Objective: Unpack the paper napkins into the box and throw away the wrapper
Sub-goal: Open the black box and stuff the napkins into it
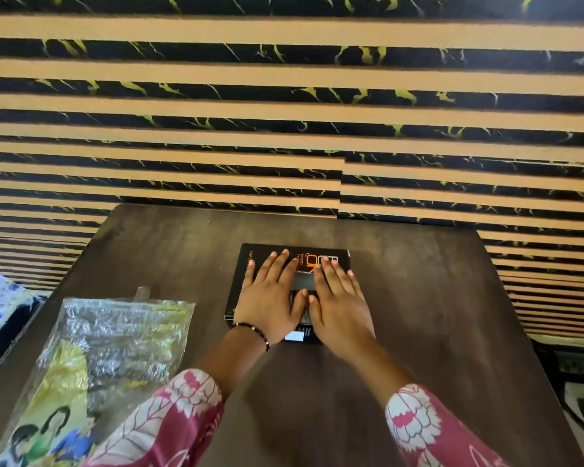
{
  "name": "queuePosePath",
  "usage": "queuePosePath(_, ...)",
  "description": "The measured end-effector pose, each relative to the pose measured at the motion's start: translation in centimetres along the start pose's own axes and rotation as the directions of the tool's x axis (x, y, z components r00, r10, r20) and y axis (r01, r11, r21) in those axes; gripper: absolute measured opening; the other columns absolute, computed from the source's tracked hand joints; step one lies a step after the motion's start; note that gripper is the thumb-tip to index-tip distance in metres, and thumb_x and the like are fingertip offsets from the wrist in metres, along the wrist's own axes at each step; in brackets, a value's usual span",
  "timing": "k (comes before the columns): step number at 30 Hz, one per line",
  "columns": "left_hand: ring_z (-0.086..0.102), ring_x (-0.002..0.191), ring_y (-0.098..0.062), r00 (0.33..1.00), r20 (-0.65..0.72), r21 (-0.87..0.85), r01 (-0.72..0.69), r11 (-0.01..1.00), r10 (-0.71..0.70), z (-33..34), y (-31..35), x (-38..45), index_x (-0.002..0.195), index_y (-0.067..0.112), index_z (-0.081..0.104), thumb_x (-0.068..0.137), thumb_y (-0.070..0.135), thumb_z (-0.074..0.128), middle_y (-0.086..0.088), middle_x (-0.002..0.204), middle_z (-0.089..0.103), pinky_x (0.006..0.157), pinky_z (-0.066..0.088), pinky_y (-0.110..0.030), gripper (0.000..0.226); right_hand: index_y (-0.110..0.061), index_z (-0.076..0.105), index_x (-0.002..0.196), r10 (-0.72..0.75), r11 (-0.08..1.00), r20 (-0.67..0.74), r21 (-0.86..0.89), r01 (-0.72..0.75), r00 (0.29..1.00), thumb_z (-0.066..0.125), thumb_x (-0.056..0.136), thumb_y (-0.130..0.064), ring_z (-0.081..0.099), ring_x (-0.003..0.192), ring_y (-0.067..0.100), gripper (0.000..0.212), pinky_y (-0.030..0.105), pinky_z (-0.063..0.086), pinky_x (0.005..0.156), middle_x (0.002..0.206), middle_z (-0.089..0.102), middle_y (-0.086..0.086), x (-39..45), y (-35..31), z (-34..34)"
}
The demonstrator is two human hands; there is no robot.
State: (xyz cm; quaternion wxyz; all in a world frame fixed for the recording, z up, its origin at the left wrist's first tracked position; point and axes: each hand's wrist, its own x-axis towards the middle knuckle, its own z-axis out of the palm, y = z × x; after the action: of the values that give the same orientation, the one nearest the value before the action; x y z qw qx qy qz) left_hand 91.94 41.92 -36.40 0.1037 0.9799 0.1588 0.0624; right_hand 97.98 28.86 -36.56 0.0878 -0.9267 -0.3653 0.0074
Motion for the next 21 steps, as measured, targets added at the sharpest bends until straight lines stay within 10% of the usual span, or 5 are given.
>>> queuePosePath(21,0.009,0.145,-0.019,0.999,0.024,0.077,-0.035,0.996,0.033,1.0,-3.9,15.7,0.145,0.024,0.02,0.093,0.036,0.028,-0.001,0.156,0.016,0.117,0.0,-0.044,0.054,-0.015,0.01,0.149,0.003,1.0,0.028,0.011,-0.004,1.0,0.022,0.096,-0.036,0.0,0.146,0.016,0.058,0.037,0.002,0.119,0.159,0.005,0.002,16.0,3.1,0.3)
